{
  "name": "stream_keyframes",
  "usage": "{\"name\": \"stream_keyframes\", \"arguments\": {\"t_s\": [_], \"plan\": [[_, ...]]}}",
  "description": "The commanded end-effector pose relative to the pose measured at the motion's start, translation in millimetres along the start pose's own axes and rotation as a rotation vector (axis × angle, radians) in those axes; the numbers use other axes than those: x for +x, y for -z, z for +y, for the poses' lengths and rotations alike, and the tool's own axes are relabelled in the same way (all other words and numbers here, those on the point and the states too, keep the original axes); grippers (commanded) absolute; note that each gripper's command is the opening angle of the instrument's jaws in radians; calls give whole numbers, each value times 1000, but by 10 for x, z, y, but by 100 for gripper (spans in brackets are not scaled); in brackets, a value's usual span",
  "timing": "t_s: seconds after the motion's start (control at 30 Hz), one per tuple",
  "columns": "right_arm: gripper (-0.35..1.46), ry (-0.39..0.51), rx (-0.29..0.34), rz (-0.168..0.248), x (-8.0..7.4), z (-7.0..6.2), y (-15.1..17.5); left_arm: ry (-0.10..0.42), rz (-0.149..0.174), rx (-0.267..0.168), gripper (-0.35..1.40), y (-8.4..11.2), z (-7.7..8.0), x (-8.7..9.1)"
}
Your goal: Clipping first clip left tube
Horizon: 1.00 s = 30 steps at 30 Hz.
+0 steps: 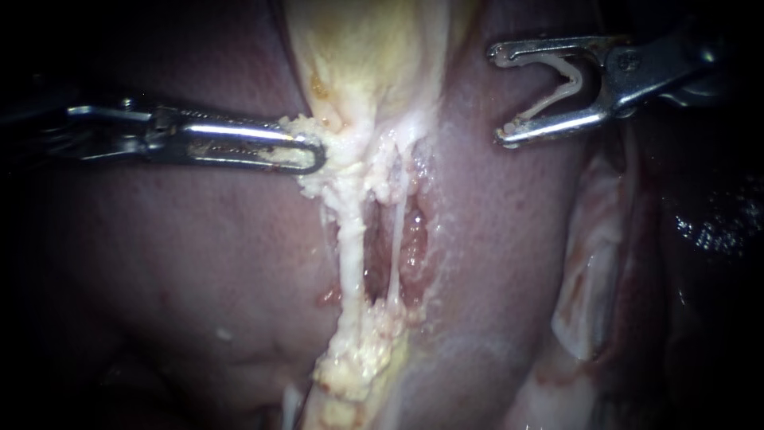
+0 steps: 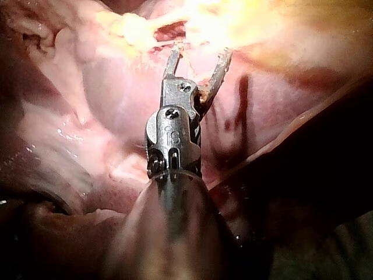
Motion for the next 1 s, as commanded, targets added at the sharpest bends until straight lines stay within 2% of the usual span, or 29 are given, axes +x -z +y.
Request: {"name": "stream_keyframes", "arguments": {"t_s": [0.03,0.07,0.17,0.23,0.37,0.43,0.6,0.7,0.8,1.0], "plan": [[50,0,0,0,0,0,0,1,0,-1,-35,1,0,1],[50,0,0,0,0,0,0,4,-3,-8,-35,7,1,5],[50,0,0,0,0,0,1,14,4,8,-35,30,5,23],[50,0,0,1,0,0,1,23,24,13,-35,48,7,36],[50,0,1,1,0,0,2,4,73,27,-35,86,14,67],[50,0,1,1,0,-1,2,-1,86,29,-35,96,16,75],[50,0,1,1,1,-2,1,-6,87,36,-35,97,16,75],[50,4,11,5,3,-8,-4,-8,88,39,-35,94,15,71],[49,0,33,16,4,-19,-16,-8,88,39,-35,93,14,71],[49,-68,83,31,-1,-52,-60,-9,88,39,-35,93,13,71]]}}
